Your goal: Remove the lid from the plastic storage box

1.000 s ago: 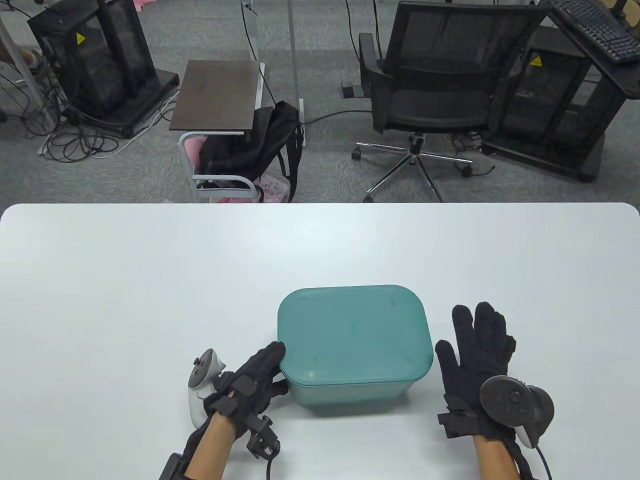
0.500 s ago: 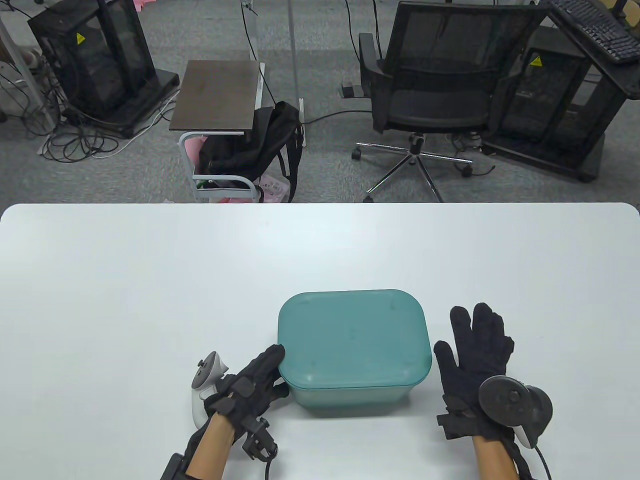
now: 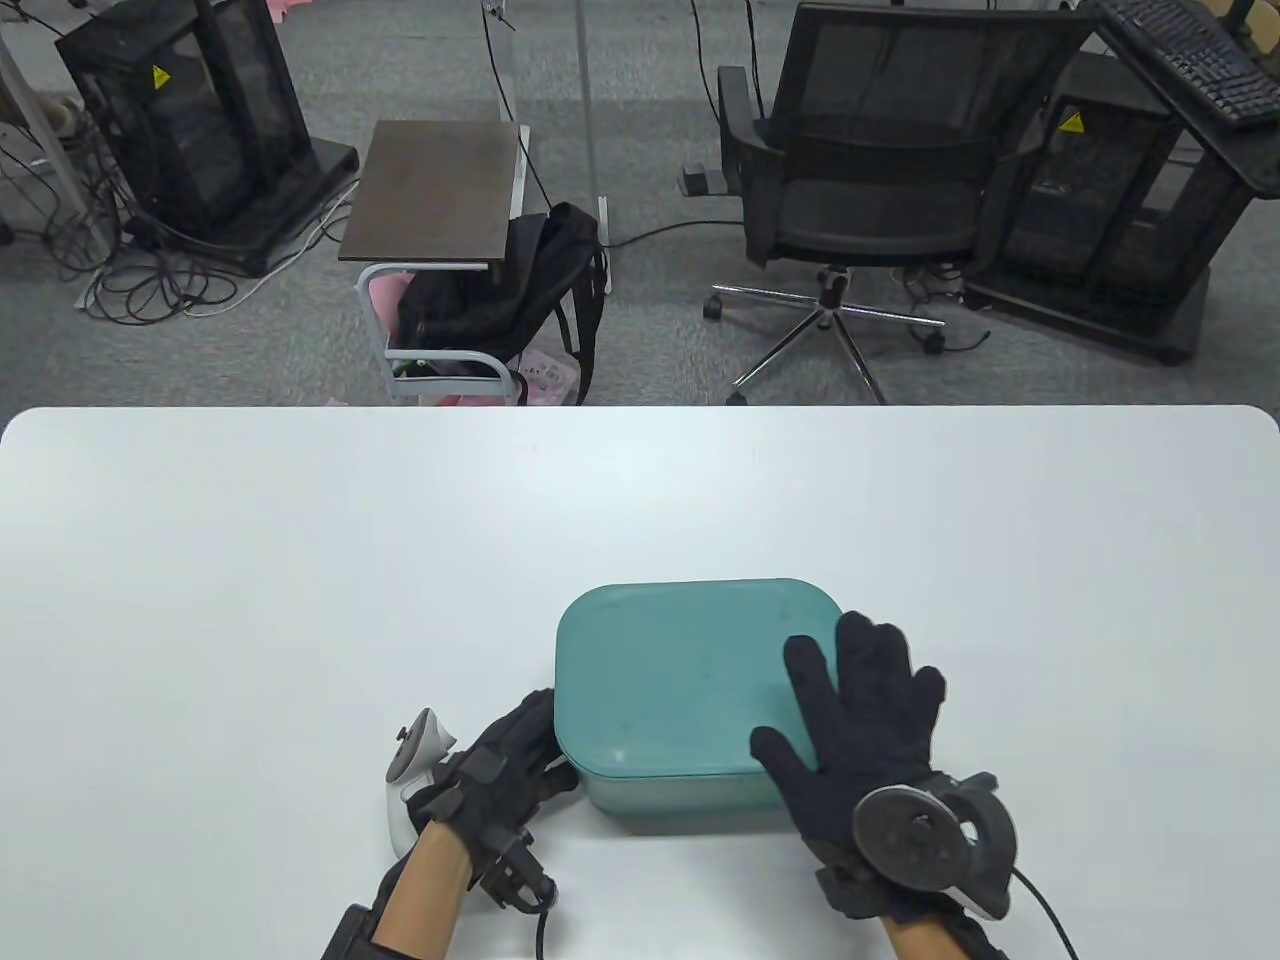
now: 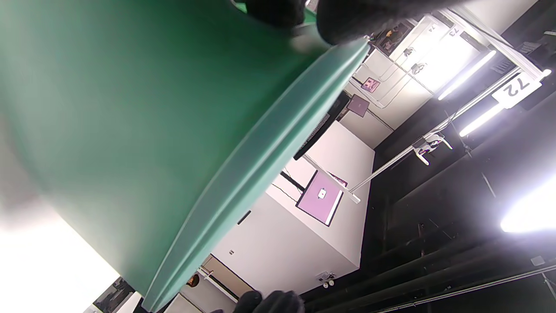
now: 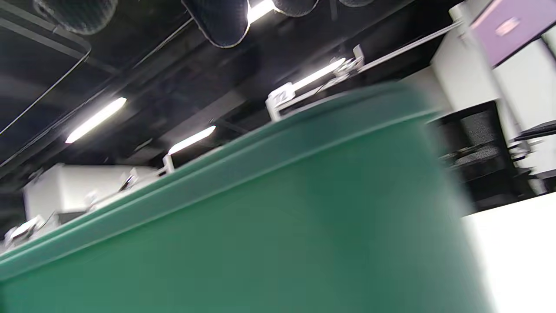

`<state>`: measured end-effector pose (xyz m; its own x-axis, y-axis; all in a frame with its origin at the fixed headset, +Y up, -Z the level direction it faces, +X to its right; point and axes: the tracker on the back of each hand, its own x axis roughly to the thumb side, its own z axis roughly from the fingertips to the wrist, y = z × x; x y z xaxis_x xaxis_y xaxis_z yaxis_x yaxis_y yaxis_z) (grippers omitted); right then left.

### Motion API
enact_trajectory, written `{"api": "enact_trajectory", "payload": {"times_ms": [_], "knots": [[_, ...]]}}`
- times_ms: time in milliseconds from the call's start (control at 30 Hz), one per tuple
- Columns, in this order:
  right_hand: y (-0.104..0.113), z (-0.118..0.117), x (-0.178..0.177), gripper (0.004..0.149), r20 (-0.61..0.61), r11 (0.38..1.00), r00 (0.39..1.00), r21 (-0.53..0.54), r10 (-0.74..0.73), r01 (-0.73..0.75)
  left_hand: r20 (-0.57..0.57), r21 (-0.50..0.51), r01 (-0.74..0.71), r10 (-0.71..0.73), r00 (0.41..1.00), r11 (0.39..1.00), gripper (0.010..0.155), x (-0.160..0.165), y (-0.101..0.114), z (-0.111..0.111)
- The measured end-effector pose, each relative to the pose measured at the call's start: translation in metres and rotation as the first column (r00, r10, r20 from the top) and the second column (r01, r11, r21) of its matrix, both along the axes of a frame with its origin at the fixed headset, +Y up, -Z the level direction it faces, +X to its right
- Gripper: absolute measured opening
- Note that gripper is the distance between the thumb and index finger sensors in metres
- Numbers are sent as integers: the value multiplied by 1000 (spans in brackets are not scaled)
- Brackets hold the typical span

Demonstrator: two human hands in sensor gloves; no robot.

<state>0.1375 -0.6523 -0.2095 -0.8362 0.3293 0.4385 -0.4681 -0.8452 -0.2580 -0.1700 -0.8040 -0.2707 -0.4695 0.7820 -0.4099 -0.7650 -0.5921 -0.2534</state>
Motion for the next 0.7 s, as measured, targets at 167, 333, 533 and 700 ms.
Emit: {"api": "enact_trajectory", "payload": {"times_ms": [167, 333, 533, 700], "knots": [[-4, 8, -68, 76, -102, 986, 984, -61, 146, -153, 20, -6, -19, 19, 1000, 1000, 50, 2, -1, 0], [-16, -4, -114, 79, -126, 940, 945, -126, 300, -316, 14, -11, -15, 15, 1000, 1000, 49, 1, -3, 0], [-35, -17, -133, 82, -90, 905, 918, -153, 387, -396, 9, -19, -17, 17, 1000, 1000, 48, 2, -2, 0], [-37, -16, -135, 77, -61, 908, 913, -98, 404, -408, 7, -24, -18, 18, 1000, 1000, 48, 2, -1, 1]]}}
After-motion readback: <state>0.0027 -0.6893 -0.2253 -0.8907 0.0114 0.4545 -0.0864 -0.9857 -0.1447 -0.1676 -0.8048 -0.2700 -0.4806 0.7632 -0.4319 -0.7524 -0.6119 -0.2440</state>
